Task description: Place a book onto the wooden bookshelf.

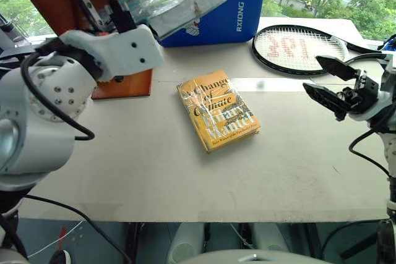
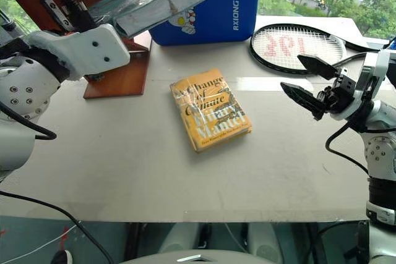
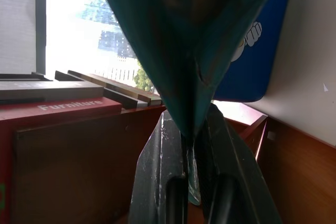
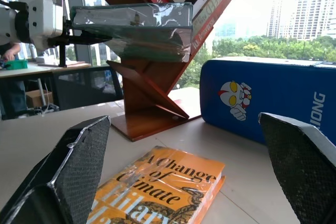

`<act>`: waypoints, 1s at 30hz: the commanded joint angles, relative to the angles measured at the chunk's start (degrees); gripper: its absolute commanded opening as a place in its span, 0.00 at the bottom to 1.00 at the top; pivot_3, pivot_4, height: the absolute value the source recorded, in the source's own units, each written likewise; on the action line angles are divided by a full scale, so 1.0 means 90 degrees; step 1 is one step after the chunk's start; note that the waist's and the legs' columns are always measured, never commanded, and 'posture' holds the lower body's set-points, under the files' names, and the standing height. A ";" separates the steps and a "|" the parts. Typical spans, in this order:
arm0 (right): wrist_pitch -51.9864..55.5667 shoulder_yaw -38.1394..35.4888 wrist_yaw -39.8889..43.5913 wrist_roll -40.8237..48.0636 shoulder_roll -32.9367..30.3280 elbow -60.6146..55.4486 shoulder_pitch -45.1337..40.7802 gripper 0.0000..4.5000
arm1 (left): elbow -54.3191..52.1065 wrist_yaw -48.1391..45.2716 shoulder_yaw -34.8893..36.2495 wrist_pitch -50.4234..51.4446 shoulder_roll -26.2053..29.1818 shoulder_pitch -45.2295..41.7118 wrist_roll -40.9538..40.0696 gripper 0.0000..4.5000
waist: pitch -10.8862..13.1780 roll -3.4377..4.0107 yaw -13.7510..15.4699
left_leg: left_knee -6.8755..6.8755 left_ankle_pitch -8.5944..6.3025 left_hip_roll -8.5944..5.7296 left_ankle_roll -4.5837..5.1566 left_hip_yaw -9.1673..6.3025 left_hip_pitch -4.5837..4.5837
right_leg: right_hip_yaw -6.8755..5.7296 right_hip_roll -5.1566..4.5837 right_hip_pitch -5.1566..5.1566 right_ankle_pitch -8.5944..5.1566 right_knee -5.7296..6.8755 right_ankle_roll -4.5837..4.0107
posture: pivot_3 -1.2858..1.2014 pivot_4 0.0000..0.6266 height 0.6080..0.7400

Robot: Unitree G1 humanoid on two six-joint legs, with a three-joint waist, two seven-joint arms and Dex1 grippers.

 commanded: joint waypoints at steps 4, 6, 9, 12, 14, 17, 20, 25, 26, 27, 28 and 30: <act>-0.0014 0.0069 0.0038 -0.0057 0.0218 0.0132 -0.0244 1.00 | -0.0342 -0.0281 0.0241 0.0631 0.0496 -0.0085 0.1112 0.01 | 0.0001 0.0000 0.0004 | 0.0001 0.0000 0.0000 0.0001 -0.0002 -0.0016 | -0.0004 0.0000 -0.0015 0.0000 0.0002 0.0000 | 0.52 0.24 1.00; -0.0071 0.0087 0.0071 -0.0140 0.0252 0.0172 -0.0224 1.00 | -0.0279 -0.0230 0.0147 0.0688 0.0483 -0.0095 0.1463 0.01 | 0.0001 -0.0001 0.0004 | 0.0021 0.0000 -0.0001 0.0001 -0.0006 -0.0057 | -0.0009 0.0000 -0.0050 0.0000 0.0019 0.0000 | 0.52 0.24 1.00; -0.0147 0.0072 0.0065 -0.0245 0.0301 0.0182 -0.0172 1.00 | -0.0238 -0.0271 -0.0047 0.0808 0.0364 -0.0106 0.1881 0.01 | 0.0001 0.0000 0.0001 | 0.0055 0.0000 -0.0001 0.0001 -0.0012 -0.0095 | -0.0017 0.0000 -0.0078 0.0002 0.0037 0.0000 | 0.52 0.24 1.00; -0.0186 0.0023 0.0037 -0.0298 0.0321 0.0161 -0.0133 1.00 | -0.0205 -0.0298 -0.0193 0.1029 0.0307 0.0011 0.2390 0.01 | 0.0001 -0.0001 -0.0004 | 0.0068 0.0000 -0.0001 0.0001 -0.0016 -0.0099 | -0.0020 0.0001 -0.0077 0.0003 0.0041 0.0000 | 0.52 0.24 1.00; -0.0213 -0.0014 -0.0012 -0.0323 0.0341 0.0138 -0.0106 1.00 | -0.0156 -0.0282 -0.0300 0.1204 0.0156 0.0023 0.2692 0.01 | 0.0001 -0.0001 -0.0002 | 0.0070 0.0000 -0.0001 0.0001 -0.0016 -0.0098 | -0.0020 0.0003 -0.0077 0.0004 0.0043 0.0001 | 0.52 0.24 1.00; -0.0254 -0.0031 -0.0060 -0.0345 0.0369 0.0080 -0.0052 1.00 | 0.0090 -0.0284 -0.0486 0.1375 0.0001 -0.0056 0.3332 0.01 | 0.0001 -0.0001 0.0001 | 0.0072 0.0000 -0.0001 0.0001 -0.0020 -0.0100 | -0.0025 0.0005 -0.0077 0.0004 0.0044 0.0001 | 0.52 0.24 1.00; -0.0294 -0.0027 -0.0136 -0.0340 0.0393 -0.0032 0.0014 1.00 | 0.0457 -0.0937 -0.1078 0.1472 0.0050 -0.0159 0.4442 0.01 | 0.0001 -0.0001 -0.0001 | 0.0072 0.0000 -0.0002 0.0001 -0.0021 -0.0102 | -0.0028 0.0006 -0.0077 0.0004 0.0043 0.0001 | 0.52 0.24 1.00; -0.0318 -0.0077 -0.0268 -0.0331 0.0402 -0.0191 0.0075 1.00 | 0.0928 -0.1816 -0.1463 0.1285 -0.0489 -0.0637 0.5592 0.01 | 0.0000 -0.0002 0.0000 | 0.0076 0.0000 -0.0005 0.0002 -0.0022 -0.0103 | -0.0028 0.0009 -0.0077 0.0004 0.0045 0.0001 | 0.52 0.24 1.00; -0.0321 -0.0088 -0.0297 -0.0337 0.0410 -0.0208 0.0084 1.00 | 0.0996 -0.1984 -0.1448 0.1274 -0.0625 -0.0666 0.5810 0.01 | 0.0000 -0.0002 -0.0002 | 0.0077 0.0000 -0.0005 0.0002 -0.0022 -0.0102 | -0.0028 0.0007 -0.0077 0.0004 0.0047 0.0001 | 0.52 0.24 1.00; -0.0319 -0.0093 -0.0320 -0.0336 0.0420 -0.0230 0.0096 1.00 | 0.1082 -0.2112 -0.1461 0.1225 -0.0802 -0.0686 0.5943 0.01 | 0.0000 -0.0002 -0.0007 | 0.0078 0.0000 -0.0004 0.0002 -0.0022 -0.0101 | -0.0028 0.0006 -0.0077 0.0004 0.0050 0.0001 | 0.52 0.24 1.00; -0.0320 -0.0092 -0.0339 -0.0336 0.0430 -0.0255 0.0112 1.00 | 0.1188 -0.2220 -0.1480 0.1188 -0.1024 -0.0739 0.6074 0.01 | 0.0000 -0.0001 -0.0003 | 0.0078 0.0000 -0.0004 0.0002 -0.0021 -0.0099 | -0.0027 0.0006 -0.0076 0.0004 0.0051 0.0001 | 0.52 0.24 1.00; -0.0325 -0.0083 -0.0366 -0.0332 0.0439 -0.0301 0.0144 1.00 | 0.1359 -0.2388 -0.1450 0.1043 -0.1381 -0.0814 0.6350 0.18 | -0.0001 -0.0003 -0.0001 | 0.0081 0.0001 -0.0003 0.0001 -0.0022 -0.0099 | -0.0028 0.0006 -0.0076 0.0004 0.0054 0.0001 | 0.52 0.24 1.00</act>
